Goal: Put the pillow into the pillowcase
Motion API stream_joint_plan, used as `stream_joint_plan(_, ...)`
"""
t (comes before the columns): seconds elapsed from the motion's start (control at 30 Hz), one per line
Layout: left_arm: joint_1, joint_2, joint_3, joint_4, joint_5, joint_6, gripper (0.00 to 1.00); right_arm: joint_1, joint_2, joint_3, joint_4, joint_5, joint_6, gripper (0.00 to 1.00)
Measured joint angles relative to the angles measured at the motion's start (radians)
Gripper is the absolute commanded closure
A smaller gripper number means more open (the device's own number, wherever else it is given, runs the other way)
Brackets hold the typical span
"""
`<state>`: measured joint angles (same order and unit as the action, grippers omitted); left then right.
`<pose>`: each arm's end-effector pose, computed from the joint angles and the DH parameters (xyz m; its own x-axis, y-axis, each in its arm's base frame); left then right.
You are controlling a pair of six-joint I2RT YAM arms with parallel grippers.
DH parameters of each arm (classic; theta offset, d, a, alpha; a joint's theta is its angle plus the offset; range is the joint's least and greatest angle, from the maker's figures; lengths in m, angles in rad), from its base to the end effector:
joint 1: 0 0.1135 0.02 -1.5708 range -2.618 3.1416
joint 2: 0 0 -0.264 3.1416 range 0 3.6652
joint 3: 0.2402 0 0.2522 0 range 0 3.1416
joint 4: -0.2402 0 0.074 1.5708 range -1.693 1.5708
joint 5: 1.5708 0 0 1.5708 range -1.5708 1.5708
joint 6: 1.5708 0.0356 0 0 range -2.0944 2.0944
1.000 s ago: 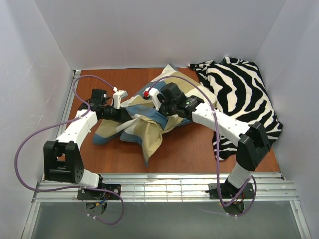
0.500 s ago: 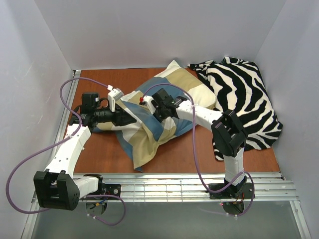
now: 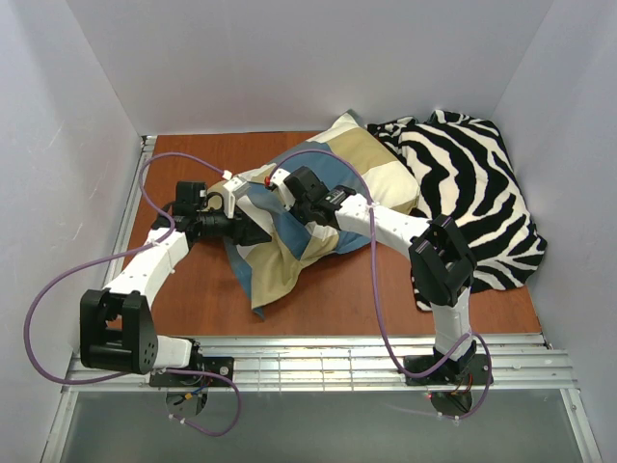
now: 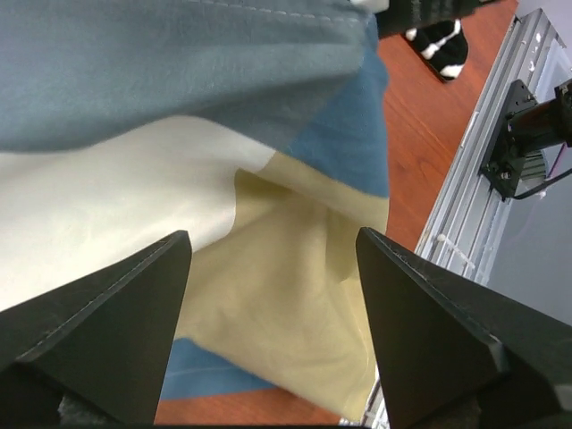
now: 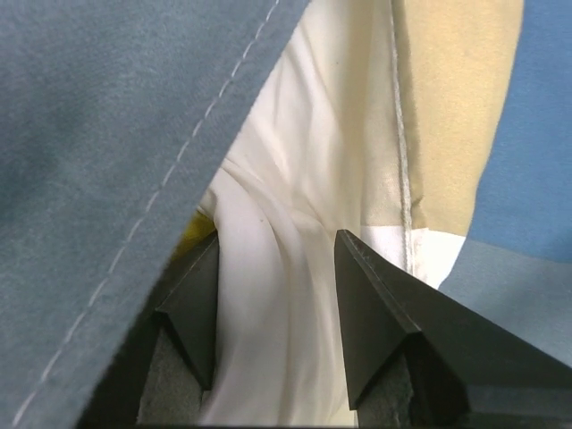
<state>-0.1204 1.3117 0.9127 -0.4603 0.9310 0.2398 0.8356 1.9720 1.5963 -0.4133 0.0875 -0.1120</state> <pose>0.2582 -0.0600 0.2567 -0.5898 0.2142 -0.7786 0.7534 0.4930 -0.4351 0.3042 0.3318 0.2448 -0.3950 -0.6028 -0.6932 -0.7464 0.6505 -0.1404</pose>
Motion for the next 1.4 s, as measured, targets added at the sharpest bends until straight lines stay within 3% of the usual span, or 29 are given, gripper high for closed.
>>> stream_joint_plan(0.07,-0.016,0.027,-0.006,0.038,-0.002,-0.035,0.29,0.007,0.000,-0.002,0.010,0.026,0.000,0.58)
stream_joint_plan(0.17,-0.054,0.035,-0.043,0.141,-0.008,-0.120,0.37,0.011,0.000,-0.009,0.028,0.049,0.003,0.59)
stream_joint_plan(0.2,-0.066,0.036,-0.059,0.181,-0.005,-0.164,0.49,0.013,0.000,-0.011,0.034,0.057,0.003,0.59)
stream_joint_plan(0.3,-0.079,0.041,-0.088,0.278,0.010,-0.271,0.67,0.019,-0.005,-0.030,0.065,0.092,0.000,0.58)
stream_joint_plan(0.33,-0.079,0.042,-0.095,0.303,0.014,-0.297,0.79,0.021,-0.008,-0.036,0.074,0.105,0.000,0.57)
stream_joint_plan(0.43,-0.080,0.042,-0.115,0.372,0.025,-0.363,1.00,0.026,-0.013,-0.041,0.093,0.145,-0.001,0.56)
stream_joint_plan(0.7,-0.080,0.010,-0.143,0.407,0.026,-0.402,1.00,0.029,-0.030,-0.073,0.179,0.263,-0.035,0.50)
stream_joint_plan(0.73,-0.080,-0.010,-0.152,0.402,0.026,-0.401,1.00,0.029,-0.034,-0.091,0.208,0.286,-0.052,0.46)
stream_joint_plan(0.97,-0.078,-0.163,-0.198,0.323,0.002,-0.362,1.00,0.027,-0.037,-0.117,0.319,0.401,-0.168,0.41)
stream_joint_plan(1.13,-0.078,-0.190,-0.252,0.267,-0.027,-0.343,1.00,0.003,-0.011,-0.085,0.335,0.420,-0.212,0.37)
stream_joint_plan(1.2,-0.078,-0.189,-0.260,0.247,-0.037,-0.334,1.00,-0.011,-0.005,-0.072,0.335,0.417,-0.224,0.41)
stream_joint_plan(1.23,-0.078,-0.188,-0.262,0.240,-0.044,-0.329,1.00,-0.018,-0.003,-0.065,0.334,0.404,-0.229,0.48)
stream_joint_plan(1.27,-0.078,-0.188,-0.263,0.235,-0.050,-0.324,1.00,-0.024,-0.003,-0.062,0.333,0.389,-0.230,0.70)
stream_joint_plan(1.33,-0.078,-0.180,-0.263,0.227,-0.061,-0.315,1.00,-0.038,-0.006,-0.055,0.318,0.323,-0.213,0.98)
stream_joint_plan(1.4,-0.078,-0.164,-0.263,0.228,-0.070,-0.310,1.00,-0.052,-0.011,-0.048,0.293,0.241,-0.187,0.99)
